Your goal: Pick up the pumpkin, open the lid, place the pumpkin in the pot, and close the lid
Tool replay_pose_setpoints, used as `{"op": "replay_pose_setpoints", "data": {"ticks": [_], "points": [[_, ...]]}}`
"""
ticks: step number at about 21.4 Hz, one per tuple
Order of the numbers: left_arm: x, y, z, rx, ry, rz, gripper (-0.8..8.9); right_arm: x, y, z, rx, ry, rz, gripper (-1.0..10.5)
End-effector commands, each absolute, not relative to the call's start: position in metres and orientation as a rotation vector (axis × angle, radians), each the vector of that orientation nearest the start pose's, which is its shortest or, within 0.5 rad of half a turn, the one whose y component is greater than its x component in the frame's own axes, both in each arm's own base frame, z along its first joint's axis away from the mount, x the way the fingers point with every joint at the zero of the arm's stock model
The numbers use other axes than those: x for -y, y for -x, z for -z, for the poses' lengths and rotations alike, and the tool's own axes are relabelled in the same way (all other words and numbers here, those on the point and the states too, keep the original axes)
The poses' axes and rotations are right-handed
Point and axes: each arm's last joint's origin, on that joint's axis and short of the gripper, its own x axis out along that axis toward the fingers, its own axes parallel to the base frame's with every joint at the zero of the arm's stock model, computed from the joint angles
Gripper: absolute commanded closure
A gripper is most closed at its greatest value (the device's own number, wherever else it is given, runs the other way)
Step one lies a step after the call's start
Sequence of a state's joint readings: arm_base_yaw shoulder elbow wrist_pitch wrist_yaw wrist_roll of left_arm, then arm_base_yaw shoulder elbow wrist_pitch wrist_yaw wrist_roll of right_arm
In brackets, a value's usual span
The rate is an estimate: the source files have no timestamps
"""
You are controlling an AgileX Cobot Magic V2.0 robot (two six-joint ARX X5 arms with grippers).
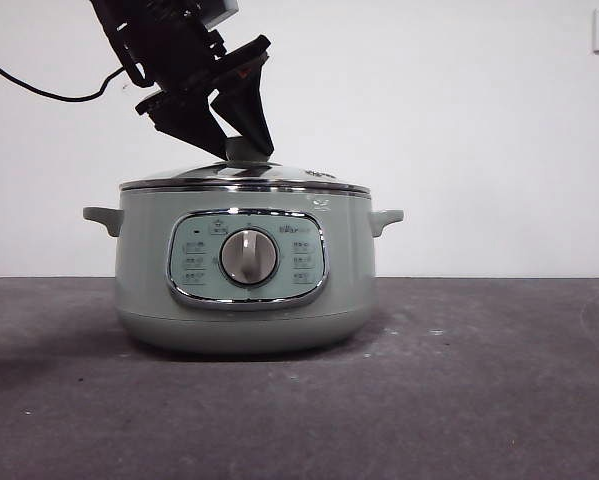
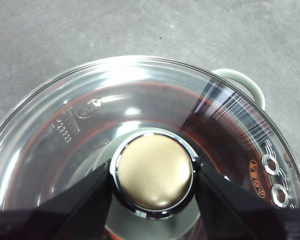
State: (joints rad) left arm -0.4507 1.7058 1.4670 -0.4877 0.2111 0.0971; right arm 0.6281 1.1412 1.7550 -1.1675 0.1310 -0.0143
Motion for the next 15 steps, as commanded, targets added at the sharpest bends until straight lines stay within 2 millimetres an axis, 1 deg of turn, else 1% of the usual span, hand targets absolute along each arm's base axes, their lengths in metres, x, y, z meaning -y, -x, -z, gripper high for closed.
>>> {"op": "replay_pose_setpoints", "data": {"ticks": [1, 2, 3, 4, 6, 10, 12, 15], "points": [[0.170, -0.336, -0.298, -0.739, -0.193, 0.672, 5.33, -0.091, -0.131, -0.482, -0.529, 0.220, -0.489, 2.9], [0.170, -0.336, -0.299, -0.738, -0.193, 0.673, 4.22, -0.090, -0.130, -0.481, -0.533, 0.222, -0.489, 2.9], [0.170, -0.336, -0.299, -0.735, -0.193, 0.672, 3.47, -0.090, -0.130, -0.481, -0.537, 0.223, -0.489, 2.9], [0.170, -0.336, -0.299, -0.731, -0.192, 0.673, 3.01, -0.090, -0.130, -0.481, -0.541, 0.225, -0.489, 2.9], [0.170, -0.336, -0.299, -0.727, -0.192, 0.672, 3.01, -0.090, -0.130, -0.480, -0.550, 0.226, -0.495, 2.9], [0.169, -0.334, -0.304, -0.714, -0.190, 0.673, 3.01, -0.091, -0.128, -0.479, -0.571, 0.210, -0.566, 2.9], [0.166, -0.329, -0.313, -0.693, -0.188, 0.673, 3.01, -0.092, -0.127, -0.478, -0.580, 0.205, -0.589, 2.9], [0.158, -0.312, -0.334, -0.662, -0.184, 0.675, 3.01, -0.091, -0.126, -0.476, -0.605, 0.212, -0.592, 2.9]]}}
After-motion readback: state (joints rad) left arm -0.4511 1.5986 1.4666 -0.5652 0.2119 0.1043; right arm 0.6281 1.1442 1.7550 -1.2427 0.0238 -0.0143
